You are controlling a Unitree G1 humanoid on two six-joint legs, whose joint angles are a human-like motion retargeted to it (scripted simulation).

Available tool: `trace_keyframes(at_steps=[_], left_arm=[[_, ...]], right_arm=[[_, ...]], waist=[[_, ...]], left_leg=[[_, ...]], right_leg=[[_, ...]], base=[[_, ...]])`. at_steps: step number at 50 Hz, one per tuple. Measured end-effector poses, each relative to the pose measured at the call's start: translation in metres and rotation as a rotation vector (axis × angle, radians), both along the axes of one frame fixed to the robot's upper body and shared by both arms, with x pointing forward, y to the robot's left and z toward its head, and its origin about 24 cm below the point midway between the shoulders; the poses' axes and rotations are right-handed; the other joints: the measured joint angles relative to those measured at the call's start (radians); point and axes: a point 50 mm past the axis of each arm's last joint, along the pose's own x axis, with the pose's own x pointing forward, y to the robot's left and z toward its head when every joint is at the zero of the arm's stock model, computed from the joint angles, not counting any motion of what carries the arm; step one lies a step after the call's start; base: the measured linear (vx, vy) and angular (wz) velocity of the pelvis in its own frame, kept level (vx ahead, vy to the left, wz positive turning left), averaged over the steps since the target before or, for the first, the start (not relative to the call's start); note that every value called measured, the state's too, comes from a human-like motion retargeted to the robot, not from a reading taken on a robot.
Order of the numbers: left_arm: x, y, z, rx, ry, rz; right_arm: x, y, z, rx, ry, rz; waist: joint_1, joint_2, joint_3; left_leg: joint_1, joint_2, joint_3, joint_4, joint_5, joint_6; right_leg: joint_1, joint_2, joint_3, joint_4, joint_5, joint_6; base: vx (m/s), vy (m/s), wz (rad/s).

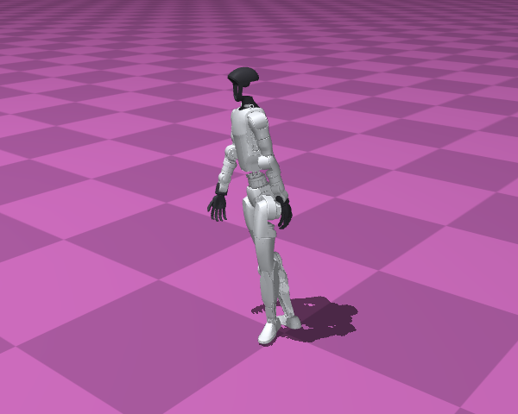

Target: In place motions

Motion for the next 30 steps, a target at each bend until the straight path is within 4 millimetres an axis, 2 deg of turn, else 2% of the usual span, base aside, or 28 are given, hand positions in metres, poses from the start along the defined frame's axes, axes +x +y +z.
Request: trace_keyframes(at_steps=[3, 6, 8, 10, 12, 14, 15, 18, 20, 22, 25, 27, 30], left_arm=[[0.006, 0.007, -0.002, -0.005, -0.034, -0.073], [0.021, 0.02, -0.006, 0.005, -0.088, -0.156], [0.039, 0.029, -0.009, 0.026, -0.144, -0.203], [0.062, 0.04, -0.011, 0.058, -0.223, -0.249], [0.088, 0.053, -0.011, 0.085, -0.311, -0.313], [0.116, 0.066, -0.009, 0.116, -0.397, -0.392], [0.131, 0.073, -0.007, 0.135, -0.439, -0.436], [0.17, 0.086, 0.0, 0.191, -0.538, -0.546], [0.187, 0.088, 0.004, 0.209, -0.589, -0.592], [0.195, 0.087, 0.006, 0.214, -0.621, -0.614], [0.194, 0.081, 0.005, 0.204, -0.63, -0.61], [0.182, 0.076, 0.001, 0.186, -0.594, -0.589], [0.154, 0.071, -0.005, 0.143, -0.492, -0.564]], right_arm=[[-0.002, 0.004, 0.0, 0.031, -0.035, 0.058], [-0.023, -0.004, -0.005, 0.006, 0.015, 0.097], [-0.043, -0.011, -0.01, -0.022, 0.092, 0.102], [-0.065, -0.016, -0.014, -0.042, 0.18, 0.094], [-0.091, -0.016, -0.017, -0.042, 0.286, 0.067], [-0.117, -0.01, -0.019, -0.016, 0.383, 0.025], [-0.128, -0.006, -0.019, 0.001, 0.424, -0.001], [-0.158, 0.009, -0.019, 0.076, 0.514, -0.073], [-0.174, 0.02, -0.019, 0.111, 0.556, -0.11], [-0.184, 0.03, -0.02, 0.123, 0.57, -0.153], [-0.187, 0.039, -0.02, 0.132, 0.568, -0.201], [-0.184, 0.04, -0.021, 0.136, 0.556, -0.195], [-0.176, 0.036, -0.022, 0.125, 0.521, -0.134]], waist=[[0.01, 0.009, -0.014], [0.003, 0.063, -0.029], [-0.011, 0.132, -0.028], [-0.044, 0.18, -0.018], [-0.11, 0.174, -0.018], [-0.162, 0.171, -0.007], [-0.18, 0.175, 0.009], [-0.201, 0.169, 0.053], [-0.197, 0.154, 0.063], [-0.2, 0.13, 0.067], [-0.246, 0.088, 0.093], [-0.271, 0.055, 0.115], [-0.266, 0.008, 0.139]], left_leg=[[-0.009, 0.003, -0.053, 0.014, -0.031, 0.004], [-0.02, 0.051, -0.115, 0.034, -0.056, 0.009], [-0.042, 0.123, -0.187, 0.066, -0.077, 0.004], [-0.065, 0.166, -0.248, 0.091, -0.092, 0.007], [-0.092, 0.134, -0.317, 0.09, -0.08, 0.02], [-0.116, 0.103, -0.414, 0.078, -0.059, 0.033], [-0.122, 0.097, -0.468, 0.074, -0.048, 0.037], [-0.125, 0.078, -0.608, 0.058, -0.014, 0.04], [-0.125, 0.061, -0.675, 0.047, 0.005, 0.041], [-0.127, 0.032, -0.735, 0.036, 0.024, 0.044], [-0.1, -0.032, -0.838, 0.01, 0.055, 0.051], [-0.063, -0.07, -0.869, -0.005, 0.067, 0.052], [-0.006, -0.112, -0.91, -0.021, 0.076, 0.052]], right_leg=[[0.02, -0.002, -0.008, 0.031, 0.035, 0.007], [0.041, -0.005, -0.008, 0.126, 0.126, -0.009], [0.027, -0.039, 0.064, 0.295, 0.194, -0.062], [-0.047, -0.117, 0.235, 0.533, 0.214, -0.16], [-0.201, -0.152, 0.486, 0.701, 0.174, -0.142], [-0.322, -0.089, 0.702, 0.749, 0.112, -0.075], [-0.348, -0.058, 0.751, 0.753, 0.098, -0.058], [-0.371, -0.031, 0.758, 0.71, 0.053, -0.093], [-0.387, -0.017, 0.773, 0.631, 0.028, -0.119], [-0.411, 0.004, 0.817, 0.516, -0.004, -0.133], [-0.432, 0.047, 0.959, 0.306, -0.029, -0.117], [-0.407, 0.045, 0.996, 0.166, -0.025, -0.117], [-0.324, 0.03, 0.907, 0.024, 0.011, -0.139]], base=[[0.28, -0.31, 0.5], [0.33, -0.38, 1.11], [0.29, -0.46, 1.48], [0.24, -0.52, 1.87], [0.17, -0.64, 2.57], [-0.04, -0.6, 2.7], [-0.09, -0.6, 2.57], [-0.06, -0.63, 2.28], [-0.03, -0.61, 1.79], [-0.04, -0.54, 1.76], [-0.05, -0.41, 2.0], [-0.02, -0.3, 1.71], [0.04, -0.18, 0.87]])
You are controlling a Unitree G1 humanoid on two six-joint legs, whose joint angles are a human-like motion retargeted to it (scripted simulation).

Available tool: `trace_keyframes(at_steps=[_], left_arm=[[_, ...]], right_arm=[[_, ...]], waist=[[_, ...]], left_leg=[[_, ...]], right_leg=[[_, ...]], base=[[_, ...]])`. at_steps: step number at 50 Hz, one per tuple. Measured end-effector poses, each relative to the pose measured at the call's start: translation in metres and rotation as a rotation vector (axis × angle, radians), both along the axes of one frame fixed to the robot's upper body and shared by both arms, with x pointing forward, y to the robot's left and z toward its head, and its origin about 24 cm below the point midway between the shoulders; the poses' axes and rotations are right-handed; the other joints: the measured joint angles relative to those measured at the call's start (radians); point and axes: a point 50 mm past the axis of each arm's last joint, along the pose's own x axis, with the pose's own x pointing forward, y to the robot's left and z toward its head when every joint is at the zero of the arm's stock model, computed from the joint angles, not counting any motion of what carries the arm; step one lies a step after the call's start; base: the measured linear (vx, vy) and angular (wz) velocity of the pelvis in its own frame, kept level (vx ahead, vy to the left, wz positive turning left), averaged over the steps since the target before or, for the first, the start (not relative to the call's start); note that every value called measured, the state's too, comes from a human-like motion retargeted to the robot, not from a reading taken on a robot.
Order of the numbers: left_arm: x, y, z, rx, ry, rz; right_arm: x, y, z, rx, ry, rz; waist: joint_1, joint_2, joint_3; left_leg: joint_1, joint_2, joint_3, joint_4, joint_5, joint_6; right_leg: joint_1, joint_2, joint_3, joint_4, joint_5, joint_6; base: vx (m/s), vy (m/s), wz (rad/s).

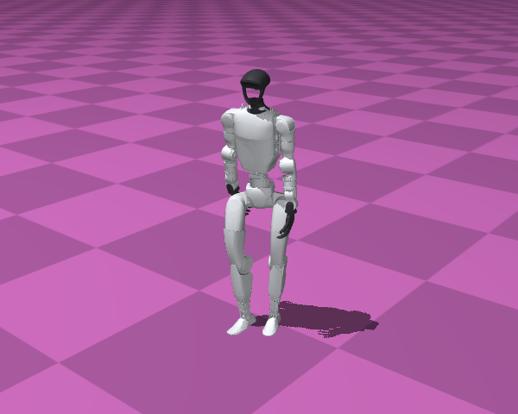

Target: In place motions

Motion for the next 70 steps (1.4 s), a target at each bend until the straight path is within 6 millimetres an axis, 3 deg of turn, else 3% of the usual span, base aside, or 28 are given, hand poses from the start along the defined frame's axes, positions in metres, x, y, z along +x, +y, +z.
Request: trace_keyframes(at_steps=[3, 9, 13, 19, 22, 25, 27, 28, 30, 32, 33, 35, 41, 48, 52, 55, 60, 63, 65, 67, 70], left_arm=[[-0.038, -0.001, -0.003, -0.011, 0.157, 0.002], [-0.106, -0.013, -0.001, 0.001, 0.38, 0.131], [-0.125, -0.01, 0.003, -0.006, 0.462, 0.106], [-0.106, 0.0, 0.0, 0.018, 0.387, 0.063], [-0.086, -0.006, -0.003, 0.005, 0.324, 0.071], [-0.068, -0.011, -0.005, -0.007, 0.256, 0.101], [-0.053, -0.013, -0.005, -0.025, 0.202, 0.113], [-0.048, -0.013, -0.005, -0.035, 0.179, 0.112], [-0.044, -0.013, -0.005, -0.049, 0.156, 0.102], [-0.049, -0.009, -0.004, -0.053, 0.168, 0.085], [-0.052, -0.005, -0.004, -0.049, 0.182, 0.07], [-0.058, 0.004, -0.002, -0.03, 0.219, 0.018], [-0.089, 0.032, 0.003, 0.087, 0.351, -0.134], [-0.126, 0.021, 0.005, 0.047, 0.428, -0.008], [-0.129, 0.013, 0.004, 0.033, 0.409, 0.07], [-0.125, 0.013, 0.002, 0.035, 0.381, 0.062], [-0.105, 0.004, -0.001, 0.01, 0.37, -0.041], [-0.084, -0.007, -0.005, 0.0, 0.29, -0.086], [-0.069, -0.011, -0.006, -0.01, 0.221, -0.11], [-0.06, -0.011, -0.006, -0.013, 0.179, -0.145], [-0.055, -0.006, -0.005, 0.013, 0.155, -0.178]], right_arm=[[0.01, -0.008, -0.001, -0.02, -0.044, 0.097], [0.05, -0.027, -0.002, -0.138, -0.187, 0.28], [0.065, -0.026, -0.002, -0.163, -0.247, 0.256], [0.069, -0.016, -0.002, -0.092, -0.253, 0.197], [0.069, -0.013, -0.002, -0.076, -0.242, 0.226], [0.072, -0.009, -0.002, -0.069, -0.255, 0.289], [0.083, -0.006, -0.001, -0.062, -0.283, 0.34], [0.089, -0.004, -0.001, -0.061, -0.3, 0.362], [0.097, -0.003, 0.0, -0.061, -0.33, 0.403], [0.099, 0.0, 0.001, -0.054, -0.349, 0.435], [0.1, 0.002, 0.001, -0.052, -0.355, 0.441], [0.099, 0.001, 0.0, -0.058, -0.357, 0.426], [0.089, -0.016, 0.0, -0.089, -0.24, 0.364], [0.082, -0.044, 0.004, -0.191, -0.158, 0.341], [0.08, -0.049, 0.005, -0.215, -0.151, 0.303], [0.075, -0.05, 0.004, -0.238, -0.139, 0.255], [0.042, -0.046, 0.003, -0.233, -0.046, 0.097], [0.028, -0.047, 0.004, -0.243, 0.0, -0.023], [0.025, -0.046, 0.004, -0.247, 0.011, -0.065], [0.025, -0.043, 0.004, -0.236, 0.012, -0.068], [0.033, -0.036, 0.002, -0.191, -0.003, -0.015]], waist=[[0.069, -0.031, -0.021], [0.091, -0.023, -0.023], [0.087, -0.022, -0.048], [0.169, -0.046, -0.055], [0.228, -0.061, -0.044], [0.285, -0.068, -0.002], [0.275, -0.063, 0.043], [0.253, -0.06, 0.058], [0.178, -0.034, 0.058], [0.092, -0.018, 0.038], [0.057, -0.015, 0.032], [0.014, -0.001, 0.032], [0.084, 0.027, 0.016], [0.137, 0.117, -0.051], [0.174, 0.115, -0.093], [0.142, 0.122, -0.098], [0.085, 0.188, -0.173], [0.088, 0.202, -0.204], [0.084, 0.199, -0.209], [0.082, 0.164, -0.226], [0.124, 0.067, -0.251]], left_leg=[[0.016, -0.014, 0.004, -0.014, 0.006, -0.007], [0.043, -0.012, -0.038, -0.013, 0.004, -0.011], [0.035, -0.016, -0.043, 0.007, -0.012, -0.019], [0.008, -0.046, -0.067, 0.102, -0.035, -0.019], [-0.017, -0.099, -0.218, 0.148, -0.007, 0.014], [0.001, -0.117, -0.38, 0.144, 0.02, -0.02], [0.037, -0.086, -0.349, 0.115, -0.004, -0.035], [0.052, -0.069, -0.286, 0.097, -0.029, -0.009], [0.081, -0.006, -0.117, 0.05, -0.06, 0.01], [0.075, -0.008, -0.147, 0.022, -0.045, 0.0], [0.067, 0.011, -0.083, 0.019, -0.051, -0.007], [0.075, 0.036, -0.001, 0.003, -0.063, -0.01], [0.123, 0.106, 0.37, -0.041, -0.125, -0.037], [0.203, 0.204, 0.866, -0.062, -0.195, -0.139], [0.239, 0.198, 1.024, -0.046, -0.209, -0.192], [0.277, 0.188, 1.066, -0.03, -0.211, -0.207], [0.307, 0.2, 1.088, -0.01, -0.166, -0.222], [0.325, 0.193, 1.066, 0.024, -0.105, -0.201], [0.339, 0.194, 1.054, 0.078, -0.049, -0.163], [0.316, 0.204, 1.013, 0.198, 0.018, -0.074], [0.195, 0.226, 0.891, 0.486, 0.071, 0.084]], right_leg=[[0.024, -0.035, -0.045, 0.018, -0.008, 0.047], [0.073, -0.017, -0.092, -0.003, -0.022, 0.04], [0.072, -0.031, -0.109, 0.007, -0.033, 0.05], [0.029, -0.059, -0.015, 0.048, -0.029, 0.051], [-0.002, -0.058, 0.095, 0.057, -0.005, 0.045], [-0.02, -0.02, 0.237, 0.067, 0.024, 0.03], [-0.022, 0.008, 0.308, 0.075, 0.053, 0.023], [-0.025, 0.017, 0.334, 0.078, 0.064, 0.02], [-0.049, 0.051, 0.362, 0.088, 0.074, 0.004], [-0.09, 0.073, 0.397, 0.1, 0.069, -0.013], [-0.112, 0.075, 0.41, 0.108, 0.063, -0.017], [-0.135, 0.067, 0.37, 0.117, 0.041, -0.037], [-0.062, -0.055, -0.251, 0.128, -0.056, -0.126], [0.124, -0.045, -0.9, 0.141, -0.122, -0.096], [0.107, -0.012, -0.88, 0.097, -0.044, -0.133], [0.077, -0.005, -0.733, 0.09, 0.011, -0.147], [0.072, -0.032, -0.714, 0.153, 0.041, -0.045], [0.004, -0.093, -0.504, 0.25, 0.046, -0.007], [0.002, -0.127, -0.453, 0.268, 0.021, 0.008], [0.015, -0.173, -0.464, 0.234, -0.001, -0.037], [-0.032, -0.244, -0.314, 0.217, -0.012, -0.086]], base=[[0.04, -0.1, 0.19], [-0.01, -0.01, 0.44], [-0.04, 0.06, 0.32], [-0.05, 0.12, -0.64], [-0.14, 0.21, -1.77], [-0.22, 0.19, -2.42], [-0.34, 0.23, -2.04], [-0.37, 0.29, -1.5], [-0.38, 0.39, -1.18], [-0.38, 0.51, -1.48], [-0.37, 0.53, -1.99], [-0.38, 0.6, -2.59], [-0.32, 0.69, -3.94], [-0.31, 0.71, -3.79], [-0.33, 0.58, -3.32], [-0.25, 0.44, -1.94], [-0.23, 0.5, -0.9], [-0.2, 0.4, -0.92], [-0.19, 0.29, -0.96], [-0.13, 0.19, -1.22], [-0.18, 0.1, -1.92]])
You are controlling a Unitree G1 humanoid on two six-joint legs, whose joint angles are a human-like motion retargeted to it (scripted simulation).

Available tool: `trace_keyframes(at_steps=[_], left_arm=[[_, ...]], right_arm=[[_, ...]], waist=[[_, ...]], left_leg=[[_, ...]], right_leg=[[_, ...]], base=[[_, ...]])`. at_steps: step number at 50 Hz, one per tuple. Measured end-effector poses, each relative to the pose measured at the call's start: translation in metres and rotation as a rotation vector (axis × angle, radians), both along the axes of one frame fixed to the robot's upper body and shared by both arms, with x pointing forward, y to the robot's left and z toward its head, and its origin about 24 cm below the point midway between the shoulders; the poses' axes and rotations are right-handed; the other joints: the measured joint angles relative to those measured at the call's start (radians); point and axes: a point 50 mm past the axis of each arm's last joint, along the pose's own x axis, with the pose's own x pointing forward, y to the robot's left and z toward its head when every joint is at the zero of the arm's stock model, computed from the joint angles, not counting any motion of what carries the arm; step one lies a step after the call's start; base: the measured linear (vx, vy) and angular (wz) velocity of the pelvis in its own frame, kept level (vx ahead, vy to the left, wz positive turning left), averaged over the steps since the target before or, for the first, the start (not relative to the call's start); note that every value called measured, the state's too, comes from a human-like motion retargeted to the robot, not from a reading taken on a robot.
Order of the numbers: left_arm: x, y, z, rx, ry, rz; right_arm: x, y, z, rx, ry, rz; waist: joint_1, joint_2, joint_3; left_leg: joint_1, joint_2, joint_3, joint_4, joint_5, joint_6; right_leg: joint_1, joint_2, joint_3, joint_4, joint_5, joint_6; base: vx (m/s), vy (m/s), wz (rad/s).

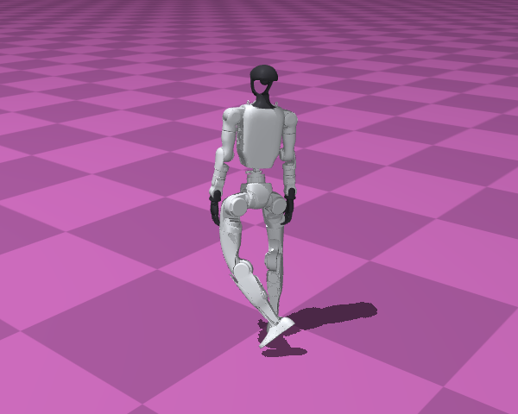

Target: In place motions

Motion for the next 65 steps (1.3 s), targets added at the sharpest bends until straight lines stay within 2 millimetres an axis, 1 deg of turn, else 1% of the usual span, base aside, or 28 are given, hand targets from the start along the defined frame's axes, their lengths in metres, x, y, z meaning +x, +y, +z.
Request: trace_keyframes(at_steps=[2, 3, 5, 8, 10, 12, 14, 15, 16, 18, 19, 20, 23, 26, 30, 36, 39, 43, 45, 48, 50, 53, 56, 57, 58, 60, 63, 65], left_arm=[[0.005, 0.0, 0.0, 0.01, -0.014, 0.01], [0.007, -0.001, 0.0, 0.007, -0.017, 0.021], [0.011, -0.005, 0.0, -0.012, -0.019, 0.039], [0.011, -0.008, 0.0, -0.029, -0.024, 0.05], [0.007, -0.008, -0.001, -0.026, -0.021, 0.054], [0.002, -0.012, -0.001, -0.026, -0.003, 0.055], [-0.005, -0.015, -0.001, -0.034, 0.027, 0.054], [-0.008, -0.017, -0.001, -0.038, 0.043, 0.053], [-0.011, -0.017, -0.001, -0.039, 0.06, 0.052], [-0.021, -0.017, -0.001, -0.039, 0.092, 0.058], [-0.024, -0.017, -0.001, -0.04, 0.103, 0.069], [-0.028, -0.016, 0.0, -0.043, 0.112, 0.083], [-0.025, -0.014, 0.0, -0.03, 0.112, 0.098], [-0.018, -0.009, 0.0, -0.011, 0.081, 0.111], [-0.015, -0.007, 0.0, -0.006, 0.068, 0.145], [-0.007, -0.012, -0.001, -0.043, 0.032, 0.171], [-0.003, -0.011, -0.001, -0.037, 0.019, 0.121], [-0.004, -0.008, -0.001, -0.025, 0.027, 0.064], [-0.008, -0.008, 0.0, -0.033, 0.048, 0.04], [-0.015, -0.007, 0.0, -0.036, 0.078, 0.015], [-0.018, -0.005, 0.0, -0.026, 0.089, 0.007], [-0.023, -0.001, 0.001, -0.004, 0.105, 0.013], [-0.024, 0.005, 0.002, 0.015, 0.124, 0.033], [-0.025, 0.007, 0.002, 0.021, 0.131, 0.039], [-0.027, 0.008, 0.002, 0.026, 0.139, 0.038], [-0.029, 0.01, 0.003, 0.035, 0.151, 0.051], [-0.03, 0.013, 0.003, 0.048, 0.154, 0.073], [-0.029, 0.012, 0.003, 0.05, 0.145, 0.085]], right_arm=[[0.017, 0.005, -0.001, 0.03, -0.041, 0.078], [0.027, 0.007, -0.002, 0.042, -0.072, 0.126], [0.049, 0.011, -0.001, 0.059, -0.145, 0.227], [0.073, 0.015, 0.001, 0.065, -0.246, 0.372], [0.082, 0.017, 0.002, 0.067, -0.293, 0.461], [0.085, 0.015, 0.002, 0.051, -0.308, 0.527], [0.08, 0.012, 0.002, 0.025, -0.286, 0.554], [0.076, 0.011, 0.001, 0.014, -0.266, 0.554], [0.07, 0.009, 0.0, 0.012, -0.241, 0.536], [0.052, 0.007, -0.002, 0.016, -0.179, 0.491], [0.043, 0.005, -0.002, 0.025, -0.141, 0.471], [0.035, 0.004, -0.002, 0.035, -0.103, 0.452], [0.012, 0.005, -0.002, 0.028, -0.028, 0.352], [-0.009, 0.001, -0.001, 0.022, 0.011, 0.256], [-0.033, -0.003, 0.001, 0.05, 0.089, 0.274], [-0.035, -0.007, 0.0, 0.006, 0.046, 0.444], [-0.028, 0.0, -0.002, 0.013, 0.018, 0.438], [-0.011, 0.017, -0.004, 0.078, -0.018, 0.382], [-0.001, 0.024, -0.005, 0.111, -0.043, 0.357], [0.01, 0.026, -0.005, 0.094, -0.071, 0.355], [0.015, 0.021, -0.005, 0.057, -0.083, 0.379], [0.015, 0.008, -0.004, 0.011, -0.067, 0.437], [0.012, -0.004, -0.002, 0.001, -0.038, 0.45], [0.01, -0.007, -0.001, 0.0, -0.03, 0.435], [0.004, -0.008, -0.001, -0.002, -0.016, 0.407], [-0.004, -0.011, 0.0, -0.008, 0.003, 0.348], [-0.014, -0.007, 0.0, -0.009, 0.017, 0.243], [-0.021, -0.003, 0.0, -0.003, 0.026, 0.166]], waist=[[0.009, -0.008, 0.039], [0.005, 0.0, 0.065], [0.012, 0.002, 0.11], [0.031, -0.019, 0.138], [0.03, -0.014, 0.147], [0.042, 0.006, 0.159], [0.063, 0.036, 0.181], [0.073, 0.052, 0.194], [0.077, 0.067, 0.205], [0.067, 0.072, 0.2], [0.035, 0.076, 0.185], [-0.008, 0.085, 0.168], [-0.071, 0.073, 0.181], [-0.047, 0.039, 0.198], [-0.041, 0.017, 0.169], [-0.129, 0.024, 0.172], [-0.161, 0.027, 0.19], [-0.274, 0.053, 0.236], [-0.323, 0.073, 0.255], [-0.37, 0.113, 0.273], [-0.396, 0.131, 0.28], [-0.38, 0.14, 0.274], [-0.144, 0.1, 0.222], [-0.095, 0.087, 0.208], [-0.12, 0.089, 0.203], [-0.141, 0.074, 0.191], [-0.145, 0.067, 0.166], [-0.182, 0.08, 0.156]], left_leg=[[-0.1, 0.023, -0.155, 0.148, -0.042, -0.02], [-0.148, 0.004, -0.265, 0.177, -0.044, -0.043], [-0.2, -0.036, -0.378, 0.18, -0.047, -0.054], [-0.237, -0.061, -0.38, 0.098, -0.089, -0.022], [-0.263, -0.088, -0.431, 0.0, -0.116, -0.027], [-0.296, -0.136, -0.58, -0.106, -0.144, -0.065], [-0.306, -0.188, -0.806, -0.216, -0.162, -0.107], [-0.299, -0.212, -0.931, -0.275, -0.167, -0.123], [-0.278, -0.224, -1.029, -0.334, -0.137, -0.14], [-0.242, -0.245, -1.149, -0.397, -0.113, -0.155], [-0.247, -0.203, -1.062, -0.399, -0.118, -0.172], [-0.262, -0.136, -0.911, -0.394, -0.128, -0.196], [-0.212, -0.174, -0.992, -0.444, -0.092, -0.171], [-0.155, -0.179, -0.966, -0.479, -0.085, -0.164], [-0.131, -0.181, -0.925, -0.517, -0.073, -0.153], [-0.122, -0.181, -0.883, -0.546, -0.057, -0.125], [-0.113, -0.171, -0.81, -0.564, -0.066, -0.122], [-0.112, -0.143, -0.757, -0.58, -0.083, -0.125], [-0.12, -0.122, -0.725, -0.586, -0.092, -0.128], [-0.134, -0.074, -0.639, -0.597, -0.114, -0.141], [-0.14, -0.047, -0.586, -0.6, -0.131, -0.153], [-0.125, -0.01, -0.435, -0.597, -0.165, -0.181], [-0.067, 0.004, -0.067, -0.596, -0.218, -0.231], [-0.051, 0.002, 0.021, -0.595, -0.229, -0.245], [-0.045, 0.002, 0.027, -0.591, -0.233, -0.252], [-0.02, -0.011, 0.08, -0.582, -0.244, -0.268], [0.008, -0.011, 0.154, -0.57, -0.25, -0.293], [0.014, 0.002, 0.158, -0.558, -0.247, -0.301]], right_leg=[[-0.009, 0.006, 0.083, -0.013, 0.022, -0.003], [0.004, 0.018, 0.091, -0.033, 0.04, -0.004], [0.023, 0.045, 0.128, -0.085, 0.073, -0.01], [0.011, 0.071, 0.237, -0.139, 0.107, -0.013], [0.003, 0.096, 0.29, -0.163, 0.127, -0.014], [0.006, 0.141, 0.342, -0.188, 0.144, -0.021], [0.025, 0.202, 0.394, -0.212, 0.156, -0.033], [0.039, 0.234, 0.417, -0.223, 0.16, -0.039], [0.056, 0.265, 0.435, -0.231, 0.162, -0.044], [0.079, 0.292, 0.465, -0.247, 0.167, -0.046], [0.079, 0.297, 0.461, -0.252, 0.168, -0.044], [0.076, 0.302, 0.447, -0.256, 0.168, -0.042], [0.107, 0.306, 0.422, -0.26, 0.159, -0.043], [0.132, 0.304, 0.463, -0.24, 0.144, -0.038], [0.107, 0.293, 0.506, -0.197, 0.127, -0.023], [0.067, 0.291, 0.53, -0.154, 0.122, -0.008], [0.028, 0.31, 0.587, -0.137, 0.139, -0.015], [-0.026, 0.338, 0.62, -0.132, 0.117, -0.016], [-0.055, 0.351, 0.56, -0.129, 0.078, -0.051], [-0.047, 0.339, 0.292, -0.153, -0.026, -0.132], [-0.012, 0.316, 0.077, -0.183, -0.087, -0.145], [0.069, 0.261, -0.211, -0.199, -0.143, -0.078], [0.09, 0.19, -0.262, -0.116, -0.191, -0.009], [0.098, 0.171, -0.288, -0.099, -0.184, 0.011], [0.125, 0.169, -0.385, -0.126, -0.136, 0.026], [0.152, 0.151, -0.466, -0.181, 0.037, 0.065], [0.106, 0.18, -0.298, -0.241, 0.051, 0.021], [0.108, 0.207, -0.321, -0.283, 0.067, 0.011]], base=[[-0.35, 0.07, -1.91], [-0.36, 0.08, -1.78], [-0.35, 0.07, -1.94], [-0.24, 0.03, -1.92], [-0.16, 0.0, -1.55], [-0.13, 0.02, -1.7], [-0.02, 0.0, -1.84], [0.11, -0.05, -1.64], [0.21, -0.07, -1.41], [0.36, -0.11, -0.83], [0.36, -0.14, 0.0], [0.23, -0.16, 0.42], [0.14, -0.17, 0.33], [0.19, -0.15, -0.58], [0.18, -0.13, -0.48], [-0.04, -0.01, -0.21], [-0.22, 0.17, -1.05], [-0.3, 0.33, -1.11], [-0.27, 0.48, -1.81], [-0.24, 0.6, -2.26], [-0.18, 0.61, -2.4], [-0.13, 0.57, -3.15], [-0.16, 0.52, -5.63], [-0.14, 0.38, -3.63], [-0.17, 0.37, -1.83], [-0.18, 0.35, -1.05], [-0.22, 0.29, -1.42], [-0.25, 0.24, -0.63]])
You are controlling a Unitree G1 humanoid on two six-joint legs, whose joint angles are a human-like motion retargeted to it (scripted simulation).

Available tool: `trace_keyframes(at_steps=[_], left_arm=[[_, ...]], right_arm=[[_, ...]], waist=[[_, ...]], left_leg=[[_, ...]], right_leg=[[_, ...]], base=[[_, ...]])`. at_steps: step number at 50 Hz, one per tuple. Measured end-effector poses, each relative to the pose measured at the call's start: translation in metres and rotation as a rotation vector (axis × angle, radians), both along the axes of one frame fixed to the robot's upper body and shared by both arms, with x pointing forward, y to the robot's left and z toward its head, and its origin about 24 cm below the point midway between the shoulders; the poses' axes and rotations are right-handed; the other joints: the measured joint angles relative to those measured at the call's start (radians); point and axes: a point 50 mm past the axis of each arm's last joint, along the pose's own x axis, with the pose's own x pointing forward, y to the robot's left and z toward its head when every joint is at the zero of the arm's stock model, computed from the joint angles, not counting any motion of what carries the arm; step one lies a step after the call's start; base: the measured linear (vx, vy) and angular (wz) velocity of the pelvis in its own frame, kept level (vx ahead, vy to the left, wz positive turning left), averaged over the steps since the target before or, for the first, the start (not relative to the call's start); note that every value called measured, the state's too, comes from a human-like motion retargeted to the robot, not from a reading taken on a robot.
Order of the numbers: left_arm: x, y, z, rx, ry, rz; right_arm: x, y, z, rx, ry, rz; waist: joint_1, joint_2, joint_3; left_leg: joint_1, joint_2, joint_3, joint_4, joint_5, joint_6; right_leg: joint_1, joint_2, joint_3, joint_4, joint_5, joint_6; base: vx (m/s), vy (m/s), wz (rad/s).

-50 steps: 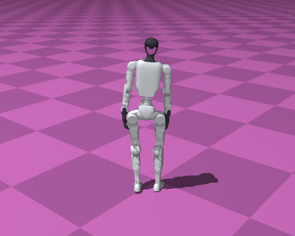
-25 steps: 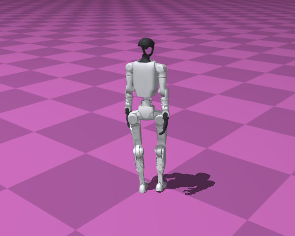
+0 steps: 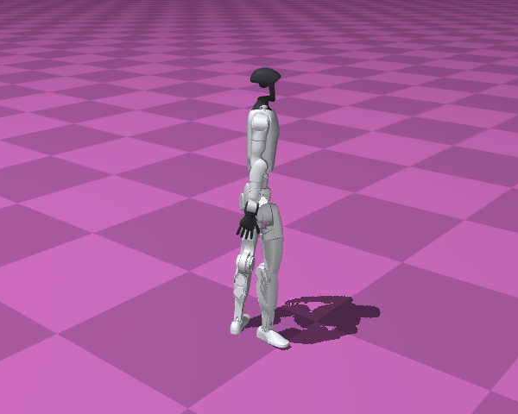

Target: In place motions

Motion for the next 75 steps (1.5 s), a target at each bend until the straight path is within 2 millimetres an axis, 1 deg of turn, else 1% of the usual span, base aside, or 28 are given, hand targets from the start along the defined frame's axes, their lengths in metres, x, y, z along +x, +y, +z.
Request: trace_keyframes(at_steps=[6, 10, 13, 15, 16, 17, 18, 21, 25, 28, 30, 31, 32, 33, 36, 38, 40, 42, 44, 49, 55, 59, 63, 66, 68, 70, 72, 75], left_arm=[[0.015, -0.004, -0.001, -0.034, -0.072, 0.054], [0.018, -0.001, -0.001, -0.015, -0.109, 0.069], [0.018, 0.002, -0.001, 0.004, -0.124, 0.102], [0.02, 0.005, -0.001, 0.008, -0.129, 0.116], [0.021, 0.007, 0.0, 0.009, -0.13, 0.112], [0.022, 0.008, 0.0, 0.011, -0.131, 0.11], [0.023, 0.008, 0.0, 0.014, -0.134, 0.107], [0.03, 0.002, -0.001, 0.013, -0.152, 0.097], [0.037, -0.011, -0.003, -0.014, -0.179, 0.088], [0.032, -0.017, -0.003, -0.026, -0.157, 0.048], [0.023, -0.02, -0.004, -0.022, -0.13, 0.022], [0.016, -0.021, -0.004, -0.019, -0.111, 0.016], [0.009, -0.022, -0.004, -0.02, -0.093, 0.014], [0.004, -0.023, -0.004, -0.027, -0.075, 0.022], [0.005, -0.026, -0.004, -0.044, -0.049, 0.012], [0.01, -0.025, -0.004, -0.038, -0.06, 0.002], [0.013, -0.022, -0.004, -0.035, -0.078, -0.004], [0.014, -0.02, -0.004, -0.034, -0.09, 0.007], [0.016, -0.018, -0.004, -0.032, -0.104, 0.02], [0.023, -0.014, -0.003, -0.032, -0.118, 0.072], [0.02, -0.011, -0.003, -0.039, -0.115, 0.082], [0.024, -0.015, -0.003, -0.065, -0.111, 0.061], [0.042, -0.015, -0.002, -0.079, -0.161, -0.021], [0.064, -0.011, 0.0, -0.071, -0.215, -0.107], [0.074, -0.011, 0.001, -0.066, -0.244, -0.17], [0.078, -0.018, 0.0, -0.061, -0.267, -0.206], [0.076, -0.025, -0.001, -0.053, -0.287, -0.184], [0.067, -0.031, -0.002, -0.06, -0.289, -0.128]], right_arm=[[-0.015, 0.015, 0.0, 0.057, 0.015, -0.101], [-0.025, 0.026, 0.0, 0.091, 0.043, -0.104], [-0.02, 0.033, -0.002, 0.105, 0.034, -0.059], [-0.011, 0.034, -0.003, 0.112, 0.005, 0.003], [-0.006, 0.033, -0.004, 0.108, -0.011, 0.042], [-0.001, 0.032, -0.005, 0.102, -0.028, 0.081], [0.003, 0.029, -0.005, 0.093, -0.045, 0.123], [0.018, 0.022, -0.005, 0.062, -0.091, 0.199], [0.037, 0.016, -0.005, 0.045, -0.135, 0.209], [0.044, 0.018, -0.005, 0.06, -0.155, 0.167], [0.044, 0.02, -0.005, 0.072, -0.16, 0.134], [0.041, 0.021, -0.005, 0.079, -0.154, 0.124], [0.039, 0.023, -0.005, 0.087, -0.146, 0.119], [0.037, 0.024, -0.005, 0.097, -0.134, 0.124], [0.035, 0.031, -0.006, 0.096, -0.129, 0.072], [0.033, 0.032, -0.006, 0.092, -0.138, 0.018], [0.027, 0.03, -0.005, 0.114, -0.124, 0.004], [0.019, 0.03, -0.005, 0.123, -0.082, 0.051], [0.015, 0.028, -0.005, 0.11, -0.061, 0.095], [0.02, 0.024, -0.005, 0.087, -0.075, 0.147], [0.025, 0.027, -0.005, 0.103, -0.108, 0.09], [0.033, 0.027, -0.005, 0.087, -0.137, 0.044], [0.04, 0.027, -0.005, 0.089, -0.172, -0.015], [0.034, 0.027, -0.005, 0.095, -0.157, -0.049], [0.019, 0.023, -0.004, 0.095, -0.105, -0.075], [0.002, 0.018, -0.002, 0.106, -0.029, -0.083], [-0.012, 0.013, 0.001, 0.119, 0.045, -0.043], [-0.021, 0.005, 0.003, 0.084, 0.105, 0.062]], waist=[[-0.061, 0.03, -0.029], [-0.027, -0.003, -0.064], [-0.02, -0.076, -0.062], [-0.038, -0.127, -0.06], [-0.082, -0.13, -0.057], [-0.097, -0.134, -0.058], [-0.053, -0.141, -0.067], [0.02, -0.157, -0.053], [0.081, -0.169, -0.017], [0.113, -0.118, 0.012], [0.129, -0.086, 0.015], [0.104, -0.067, -0.003], [0.069, -0.048, -0.023], [0.015, -0.029, -0.046], [-0.031, -0.025, -0.025], [-0.012, -0.037, -0.007], [0.035, -0.048, -0.022], [0.072, -0.055, -0.047], [0.044, -0.052, -0.05], [0.034, -0.051, -0.033], [0.019, -0.043, -0.037], [0.082, -0.02, -0.03], [0.036, 0.006, 0.027], [0.076, -0.016, 0.062], [0.136, -0.042, 0.062], [0.219, -0.061, 0.058], [0.271, -0.078, 0.053], [0.193, -0.062, 0.047]], left_leg=[[0.045, 0.044, 0.045, 0.04, 0.027, -0.027], [0.083, 0.067, 0.066, 0.1, 0.103, -0.019], [0.084, 0.093, 0.007, 0.245, 0.181, 0.066], [0.018, 0.141, -0.109, 0.439, 0.2, 0.187], [-0.074, 0.181, -0.24, 0.576, 0.187, 0.252], [-0.142, 0.204, -0.34, 0.678, 0.171, 0.289], [-0.163, 0.194, -0.376, 0.708, 0.15, 0.269], [-0.253, 0.047, -0.603, 0.71, 0.087, 0.232], [-0.281, -0.084, -0.67, 0.56, -0.017, 0.233], [-0.254, -0.167, -0.813, 0.307, -0.002, 0.171], [-0.236, -0.188, -0.858, 0.15, 0.094, 0.208], [-0.227, -0.213, -0.93, 0.126, 0.08, 0.201], [-0.226, -0.21, -0.941, 0.114, 0.07, 0.184], [-0.24, -0.148, -0.831, 0.125, 0.071, 0.144], [-0.213, -0.165, -0.894, 0.086, 0.102, 0.155], [-0.184, -0.166, -0.873, 0.078, 0.103, 0.155], [-0.172, -0.165, -0.825, 0.072, 0.092, 0.154], [-0.173, -0.165, -0.777, 0.07, 0.079, 0.155], [-0.176, -0.164, -0.8, 0.077, 0.079, 0.153], [-0.16, -0.16, -0.785, 0.076, 0.076, 0.154], [-0.165, -0.159, -0.794, 0.074, 0.072, 0.129], [-0.206, -0.122, -0.75, 0.098, 0.073, 0.118], [-0.249, -0.121, -0.848, 0.125, 0.099, 0.135], [-0.265, -0.15, -0.893, 0.14, 0.118, 0.156], [-0.281, -0.191, -0.922, 0.148, 0.13, 0.182], [-0.295, -0.204, -0.927, 0.147, 0.129, 0.188], [-0.289, -0.186, -0.816, 0.13, 0.084, 0.192], [-0.273, -0.126, -0.626, 0.12, 0.025, 0.161]], right_leg=[[-0.011, 0.065, 0.106, -0.059, -0.002, -0.022], [-0.024, 0.059, 0.193, -0.048, -0.016, -0.048], [-0.002, 0.007, 0.251, -0.037, -0.026, -0.053], [0.008, -0.047, 0.277, -0.03, -0.024, -0.049], [0.02, -0.051, 0.244, -0.049, -0.011, -0.051], [0.024, -0.054, 0.239, -0.058, -0.007, -0.052], [0.011, -0.053, 0.292, -0.047, -0.018, -0.051], [-0.002, -0.061, 0.367, -0.029, -0.016, -0.054], [-0.002, -0.062, 0.439, -0.02, -0.008, -0.058], [0.021, 0.019, 0.475, -0.025, -0.013, -0.062], [0.04, 0.065, 0.498, -0.026, -0.019, -0.058], [0.038, 0.083, 0.494, -0.027, -0.023, -0.055], [0.032, 0.095, 0.488, -0.025, -0.027, -0.05], [0.016, 0.095, 0.478, -0.019, -0.03, -0.043], [0.029, 0.095, 0.473, -0.009, -0.026, -0.041], [0.052, 0.105, 0.485, -0.013, -0.024, -0.049], [0.049, 0.113, 0.531, -0.015, -0.026, -0.056], [0.033, 0.116, 0.576, -0.011, -0.026, -0.059], [0.03, 0.101, 0.547, -0.009, -0.016, -0.049], [0.034, 0.098, 0.554, -0.002, -0.009, -0.045], [0.025, 0.121, 0.569, 0.008, -0.009, -0.038], [-0.049, 0.149, 0.798, 0.091, -0.002, -0.051], [-0.08, 0.16, 0.964, 0.139, 0.002, -0.023], [-0.047, 0.143, 0.892, 0.098, -0.021, -0.055], [-0.032, 0.132, 0.835, 0.075, -0.018, -0.065], [-0.021, 0.094, 0.788, 0.068, -0.015, -0.042], [-0.022, 0.067, 0.719, 0.065, -0.013, -0.036], [0.009, 0.021, 0.492, 0.049, -0.018, -0.012]], base=[[-0.23, 0.2, -0.65], [-0.19, 0.07, -1.17], [-0.26, 0.02, -0.88], [-0.24, 0.01, -0.15], [-0.25, 0.01, 0.45], [-0.28, 0.02, -0.37], [-0.3, 0.05, -1.53], [-0.3, 0.08, -1.59], [-0.25, 0.06, -1.13], [-0.07, -0.03, -1.1], [0.15, -0.11, -0.87], [0.27, -0.16, -0.08], [0.25, -0.16, 0.64], [0.11, -0.13, 0.67], [-0.07, -0.08, 0.13], [0.0, -0.06, -0.58], [0.09, -0.08, -1.21], [0.08, -0.09, -0.94], [0.01, -0.05, 0.4], [-0.02, 0.02, -0.14], [-0.03, 0.02, -0.09], [-0.17, 0.09, -0.63], [-0.29, 0.01, 1.22], [-0.25, -0.09, 1.05], [-0.05, -0.21, 1.34], [0.07, -0.24, 1.31], [0.17, -0.33, 2.07], [0.19, -0.33, 3.68]])
